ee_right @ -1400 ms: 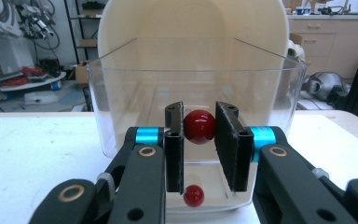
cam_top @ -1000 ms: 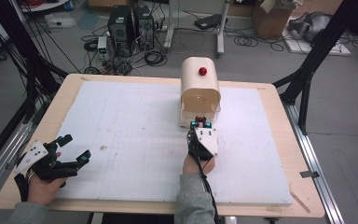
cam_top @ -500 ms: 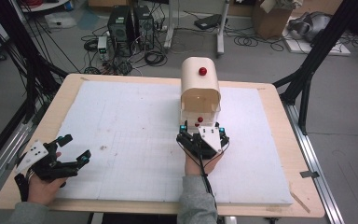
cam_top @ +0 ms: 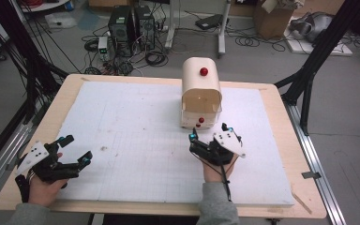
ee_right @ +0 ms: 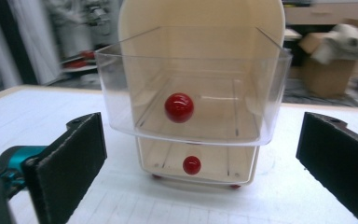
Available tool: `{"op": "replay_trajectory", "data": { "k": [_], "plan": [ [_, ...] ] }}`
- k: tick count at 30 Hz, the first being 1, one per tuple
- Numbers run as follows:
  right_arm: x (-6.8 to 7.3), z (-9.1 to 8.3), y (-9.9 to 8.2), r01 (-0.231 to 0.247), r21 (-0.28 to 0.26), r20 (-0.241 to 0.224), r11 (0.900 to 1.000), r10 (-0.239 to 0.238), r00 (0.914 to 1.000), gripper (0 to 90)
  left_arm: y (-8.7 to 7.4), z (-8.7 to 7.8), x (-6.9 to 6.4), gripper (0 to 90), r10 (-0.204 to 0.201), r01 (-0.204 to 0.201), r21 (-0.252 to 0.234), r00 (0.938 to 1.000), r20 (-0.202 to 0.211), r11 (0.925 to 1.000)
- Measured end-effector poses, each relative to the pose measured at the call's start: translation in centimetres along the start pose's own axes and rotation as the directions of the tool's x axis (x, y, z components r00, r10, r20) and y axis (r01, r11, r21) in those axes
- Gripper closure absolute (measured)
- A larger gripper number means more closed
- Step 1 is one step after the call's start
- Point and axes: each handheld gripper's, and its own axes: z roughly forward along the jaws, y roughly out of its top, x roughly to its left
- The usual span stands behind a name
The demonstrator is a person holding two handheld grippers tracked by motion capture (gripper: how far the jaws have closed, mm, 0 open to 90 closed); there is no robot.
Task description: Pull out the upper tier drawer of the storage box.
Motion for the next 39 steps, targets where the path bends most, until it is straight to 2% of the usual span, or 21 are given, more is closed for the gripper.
{"op": "replay_trajectory", "data": {
  "k": [1, 2, 3, 4, 5, 6, 7, 8, 10, 12, 13, 14, 15, 16, 18, 20, 24, 26, 30, 33, 39],
  "plan": [
    [0.0, 0.0, 0.0, 0.000, 0.000, 0.000, 1.0000, 0.000, 1.0000, 2.6, 0.0, 0.0, 0.0, 1.7, -0.001, 0.001, 0.001, 1.0000, 0.001, 1.0000],
    [-1.4, -0.4, 0.3, 0.021, 0.018, -0.047, 0.9996, -0.020, 0.9987, 3.1, 0.0, 0.1, 0.0, 1.7, -0.004, 0.004, 0.000, 1.0000, 0.002, 1.0000],
    [-1.4, -0.4, 0.3, 0.021, 0.018, -0.047, 0.9996, -0.020, 0.9987, 3.1, 0.0, 0.2, -0.1, 1.7, -0.007, 0.007, -0.003, 1.0000, 0.005, 1.0000],
    [-3.0, -0.7, 0.4, 0.040, 0.034, -0.119, 0.9986, -0.036, 0.9922, 3.0, 0.1, 0.3, -0.1, 1.7, -0.004, 0.004, -0.005, 1.0000, 0.008, 1.0000],
    [-3.0, -0.7, 0.4, 0.040, 0.034, -0.119, 0.9986, -0.036, 0.9922, 3.0, 0.1, 0.3, -0.1, 1.7, -0.004, 0.004, -0.005, 1.0000, 0.008, 1.0000],
    [-4.6, -1.1, 0.5, 0.035, 0.042, -0.190, 0.9985, -0.027, 0.9813, 3.0, 0.1, 0.5, -0.1, 1.7, -0.004, 0.004, -0.004, 0.9999, 0.012, 1.0000],
    [-4.6, -1.1, 0.5, 0.035, 0.042, -0.190, 0.9985, -0.027, 0.9813, 3.0, 0.1, 0.5, -0.1, 1.7, -0.004, 0.004, -0.004, 0.9999, 0.012, 1.0000],
    [-6.0, -1.5, 0.5, 0.047, 0.047, -0.234, 0.9978, -0.035, 0.9715, 3.0, 0.0, 0.6, -0.1, 1.7, -0.005, 0.005, 0.000, 0.9999, 0.016, 1.0000],
    [-6.7, -1.7, 0.4, 0.046, 0.051, -0.254, 0.9976, -0.032, 0.9666, 3.0, 0.0, 0.8, -0.1, 1.7, -0.005, 0.004, 0.003, 0.9998, 0.017, 1.0000],
    [-8.7, -2.5, -0.1, 0.038, 0.051, -0.290, 0.9980, -0.021, 0.9566, 3.0, 0.0, 1.0, -0.2, 1.7, -0.007, 0.007, 0.002, 0.9998, 0.017, 1.0000],
    [-8.7, -2.5, -0.1, 0.038, 0.051, -0.290, 0.9980, -0.021, 0.9566, 3.0, 0.0, 1.0, -0.2, 1.7, -0.007, 0.007, 0.002, 0.9998, 0.017, 1.0000],
    [-9.9, -3.0, -0.5, 0.020, 0.039, -0.304, 0.9990, -0.007, 0.9527, 2.9, 0.0, 1.1, -0.2, 1.7, -0.007, 0.007, 0.003, 0.9998, 0.020, 1.0000],
    [-9.9, -3.0, -0.5, 0.020, 0.039, -0.304, 0.9990, -0.007, 0.9527, 2.9, 0.0, 1.1, -0.2, 1.7, -0.007, 0.007, 0.003, 0.9998, 0.020, 1.0000],
    [-11.1, -3.7, -0.9, 0.015, 0.026, -0.317, 0.9995, -0.006, 0.9485, 2.9, 0.0, 1.2, -0.3, 1.7, -0.006, 0.006, 0.006, 0.9997, 0.024, 1.0000],
    [-11.4, -3.9, -0.9, 0.010, 0.027, -0.316, 0.9996, -0.001, 0.9487, 2.9, 0.0, 1.3, -0.4, 1.7, -0.005, 0.005, 0.009, 0.9996, 0.029, 0.9999],
    [-12.7, -4.8, -1.4, 0.003, 0.005, -0.322, 1.0000, -0.002, 0.9466, 2.9, 0.0, 1.4, -0.5, 1.7, -0.004, 0.003, 0.007, 0.9994, 0.033, 1.0000],
    [-13.7, -5.8, -2.1, -0.003, -0.041, -0.302, 0.9991, -0.009, 0.9532, 2.8, 0.1, 1.5, -0.4, 1.7, -0.004, 0.004, 0.001, 0.9995, 0.033, 1.0000],
    [-13.9, -6.1, -2.5, 0.000, -0.048, -0.292, 0.9989, -0.014, 0.9563, 2.7, 0.1, 1.6, -0.4, 1.7, -0.003, 0.003, 0.005, 0.9993, 0.036, 1.0000],
    [-14.2, -6.2, -2.7, 0.016, -0.042, -0.296, 0.9990, -0.027, 0.9549, 2.7, 0.0, 1.8, -0.6, 1.7, 0.003, -0.003, 0.007, 0.9990, 0.044, 1.0000],
    [-14.3, -6.2, -2.8, 0.000, -0.044, -0.292, 0.9990, -0.013, 0.9565, 2.7, 0.0, 1.8, -0.6, 1.7, 0.002, -0.003, 0.012, 0.9988, 0.048, 0.9999],
    [-14.1, -6.1, -2.7, 0.007, -0.041, -0.308, 0.9991, -0.019, 0.9512, 2.7, 0.0, 1.8, -0.5, 1.7, 0.000, -0.001, 0.011, 0.9989, 0.047, 0.9999]
  ]
}}
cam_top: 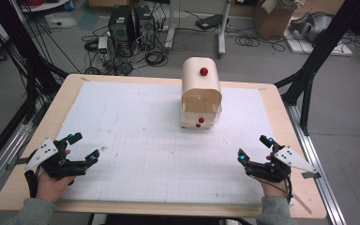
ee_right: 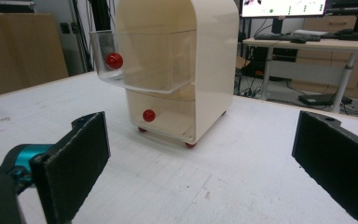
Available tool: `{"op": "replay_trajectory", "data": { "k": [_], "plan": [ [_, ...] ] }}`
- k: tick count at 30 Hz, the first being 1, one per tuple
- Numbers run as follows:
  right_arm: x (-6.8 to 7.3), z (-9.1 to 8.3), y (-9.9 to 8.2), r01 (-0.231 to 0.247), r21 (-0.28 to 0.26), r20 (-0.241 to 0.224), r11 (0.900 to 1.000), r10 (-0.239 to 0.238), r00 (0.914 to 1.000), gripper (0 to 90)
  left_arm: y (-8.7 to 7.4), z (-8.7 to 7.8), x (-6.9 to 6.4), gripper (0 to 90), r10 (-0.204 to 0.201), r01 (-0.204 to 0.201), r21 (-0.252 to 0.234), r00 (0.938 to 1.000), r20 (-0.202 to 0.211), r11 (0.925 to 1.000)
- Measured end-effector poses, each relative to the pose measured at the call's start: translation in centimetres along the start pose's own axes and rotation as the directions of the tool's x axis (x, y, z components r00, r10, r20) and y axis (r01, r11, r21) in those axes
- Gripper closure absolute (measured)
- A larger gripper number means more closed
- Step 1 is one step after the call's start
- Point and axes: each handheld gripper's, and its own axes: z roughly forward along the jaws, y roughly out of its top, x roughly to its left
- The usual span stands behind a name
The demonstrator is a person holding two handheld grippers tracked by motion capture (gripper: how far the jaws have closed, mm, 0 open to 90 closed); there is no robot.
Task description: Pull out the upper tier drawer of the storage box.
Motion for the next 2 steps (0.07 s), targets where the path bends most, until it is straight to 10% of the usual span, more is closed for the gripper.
{"op": "replay_trajectory", "data": {
  "k": [2],
  "plan": [
    [0.01, 0.06, -0.03, 0.003, 0.006, -0.011, 1.0000, -0.003, 0.9999, 2.8, -0.01, 0.02, 0.00, 1.7, 0.000, 0.000, 0.001, 1.0000, 0.000, 1.0000]
  ]
}}
